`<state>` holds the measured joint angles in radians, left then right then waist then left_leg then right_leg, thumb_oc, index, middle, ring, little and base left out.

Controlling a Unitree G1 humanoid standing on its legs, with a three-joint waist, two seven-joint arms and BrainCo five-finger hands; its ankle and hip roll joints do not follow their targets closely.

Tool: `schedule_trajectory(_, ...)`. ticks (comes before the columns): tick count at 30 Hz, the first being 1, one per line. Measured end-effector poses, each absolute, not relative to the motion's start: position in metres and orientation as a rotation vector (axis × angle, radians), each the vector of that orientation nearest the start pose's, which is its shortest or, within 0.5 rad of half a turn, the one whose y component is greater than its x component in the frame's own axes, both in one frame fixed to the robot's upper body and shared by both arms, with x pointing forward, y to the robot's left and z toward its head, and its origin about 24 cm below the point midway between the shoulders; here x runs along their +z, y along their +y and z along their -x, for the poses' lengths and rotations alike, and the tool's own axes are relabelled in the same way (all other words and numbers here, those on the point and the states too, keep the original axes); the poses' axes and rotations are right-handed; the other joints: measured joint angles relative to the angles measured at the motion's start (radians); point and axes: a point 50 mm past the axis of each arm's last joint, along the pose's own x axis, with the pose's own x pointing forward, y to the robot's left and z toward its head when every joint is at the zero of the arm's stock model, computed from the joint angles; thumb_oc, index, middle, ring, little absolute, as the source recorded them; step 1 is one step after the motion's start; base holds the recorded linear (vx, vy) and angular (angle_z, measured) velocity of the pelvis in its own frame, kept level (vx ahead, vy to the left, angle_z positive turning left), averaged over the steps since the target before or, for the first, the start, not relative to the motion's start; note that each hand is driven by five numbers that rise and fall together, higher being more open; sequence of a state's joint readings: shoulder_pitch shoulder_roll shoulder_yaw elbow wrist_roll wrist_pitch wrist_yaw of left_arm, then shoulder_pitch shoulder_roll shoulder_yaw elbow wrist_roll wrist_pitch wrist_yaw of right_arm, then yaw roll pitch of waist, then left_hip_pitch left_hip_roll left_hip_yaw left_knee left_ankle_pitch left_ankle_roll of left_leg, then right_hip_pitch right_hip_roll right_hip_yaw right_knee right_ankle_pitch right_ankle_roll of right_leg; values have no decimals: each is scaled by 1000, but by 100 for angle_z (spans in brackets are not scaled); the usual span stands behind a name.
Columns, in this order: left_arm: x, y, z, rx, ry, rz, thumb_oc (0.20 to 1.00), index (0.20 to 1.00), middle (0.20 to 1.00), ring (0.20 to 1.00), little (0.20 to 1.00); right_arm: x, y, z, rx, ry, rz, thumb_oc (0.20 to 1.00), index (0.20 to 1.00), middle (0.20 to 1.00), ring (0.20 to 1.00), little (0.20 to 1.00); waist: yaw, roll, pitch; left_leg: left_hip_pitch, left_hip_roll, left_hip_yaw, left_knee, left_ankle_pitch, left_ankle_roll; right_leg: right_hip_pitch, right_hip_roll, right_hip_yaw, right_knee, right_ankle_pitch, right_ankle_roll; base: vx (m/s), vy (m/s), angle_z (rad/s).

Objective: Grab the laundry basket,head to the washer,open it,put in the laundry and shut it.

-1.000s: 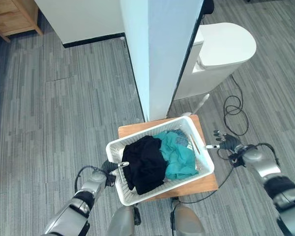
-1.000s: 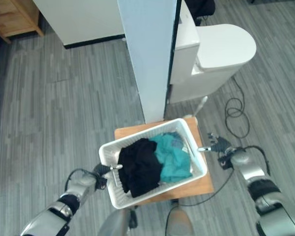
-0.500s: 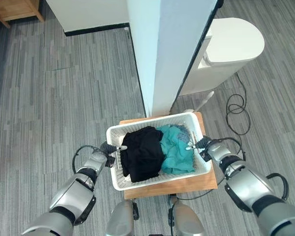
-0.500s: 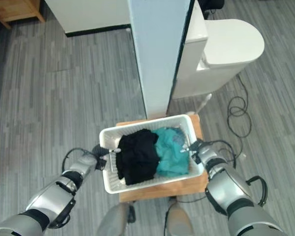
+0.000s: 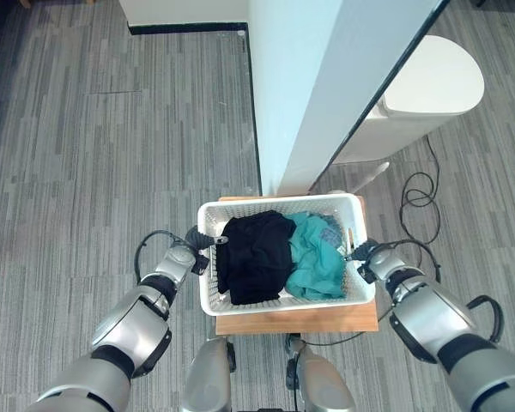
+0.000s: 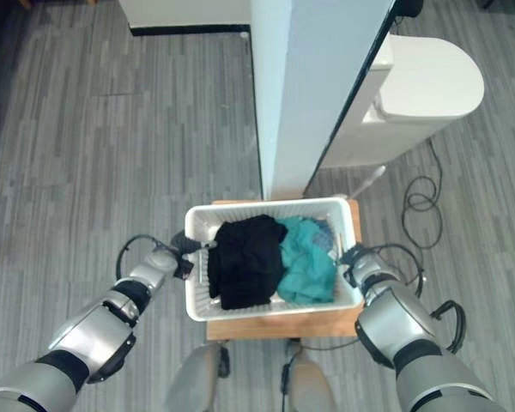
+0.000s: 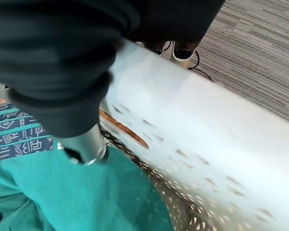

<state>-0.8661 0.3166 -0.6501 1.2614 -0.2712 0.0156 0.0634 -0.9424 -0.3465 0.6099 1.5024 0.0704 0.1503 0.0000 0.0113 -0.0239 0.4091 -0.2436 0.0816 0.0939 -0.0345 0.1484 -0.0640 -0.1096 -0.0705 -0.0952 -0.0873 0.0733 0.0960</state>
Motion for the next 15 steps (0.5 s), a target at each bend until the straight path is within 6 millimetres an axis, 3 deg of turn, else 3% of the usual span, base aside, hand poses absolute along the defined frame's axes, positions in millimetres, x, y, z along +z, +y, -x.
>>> schedule_trajectory(8, 50, 192, -377, -148, 301, -990, 200, 200, 200, 200, 200, 28, -230, -362, -23, 562, 773, 200, 200, 200, 200, 200, -9, -14, 4, -37, -5, 3, 8, 3, 4, -42, -4, 13, 0, 14, -5, 8, 26, -4)
schedule_trajectory(13, 54, 202, -368, -162, 240, -1087, 200, 200, 200, 200, 200, 27, -229, -353, -13, 458, 732, 200, 200, 200, 200, 200, -19, -14, 5, -26, -7, 8, -14, 17, 16, -39, -4, 16, 0, 25, -3, 45, 5, -3)
schedule_trajectory(15, 47, 213, -356, -168, 244, -1101, 200, 200, 200, 200, 200, 23, -223, -345, 19, 418, 717, 200, 200, 200, 200, 200, -21, -13, 7, 13, -6, 12, -38, 20, 20, -17, -4, 16, 0, 25, -3, 88, -8, -13)
